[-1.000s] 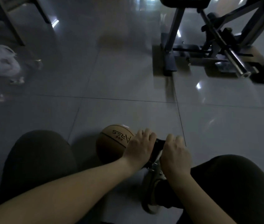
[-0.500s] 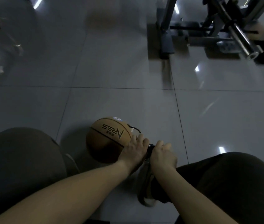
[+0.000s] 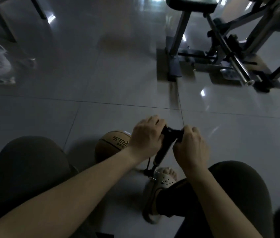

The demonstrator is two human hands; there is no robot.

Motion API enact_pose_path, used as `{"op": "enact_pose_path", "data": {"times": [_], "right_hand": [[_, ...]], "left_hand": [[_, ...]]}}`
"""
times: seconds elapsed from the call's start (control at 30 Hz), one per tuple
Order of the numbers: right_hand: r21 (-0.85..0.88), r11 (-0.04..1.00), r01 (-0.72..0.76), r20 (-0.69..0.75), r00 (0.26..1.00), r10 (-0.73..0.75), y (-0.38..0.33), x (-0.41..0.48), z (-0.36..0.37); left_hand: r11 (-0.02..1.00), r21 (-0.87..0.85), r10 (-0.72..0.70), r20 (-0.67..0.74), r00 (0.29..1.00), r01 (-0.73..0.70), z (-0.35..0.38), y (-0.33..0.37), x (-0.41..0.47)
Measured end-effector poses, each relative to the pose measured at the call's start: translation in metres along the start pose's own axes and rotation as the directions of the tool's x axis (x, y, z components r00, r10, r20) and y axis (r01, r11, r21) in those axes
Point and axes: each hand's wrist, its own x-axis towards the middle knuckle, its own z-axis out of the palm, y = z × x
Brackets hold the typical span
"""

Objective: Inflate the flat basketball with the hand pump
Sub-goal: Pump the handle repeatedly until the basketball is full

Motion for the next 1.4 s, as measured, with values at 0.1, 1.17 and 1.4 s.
{"op": "enact_pose_path", "data": {"times": [0.1,1.17,1.4], "right_hand": [[-0.087,0.996,0.01,-0.003,1.0,-0.01,-0.011,-0.006,0.003],[-0.192,0.979,-0.068,0.509,0.846,0.158,-0.006,-0.002,0.034],[-0.211,0.975,-0.07,0.296,0.946,0.132,-0.024,0.01,-0.006]], "left_hand": [[1.0,0.002,-0.022,-0.026,0.999,0.022,0.004,-0.003,-0.015],[0.996,0.083,-0.05,0.381,0.923,0.019,0.047,-0.027,-0.032],[0.972,0.228,0.006,0.2,0.98,-0.053,0.003,-0.007,-0.007]]}}
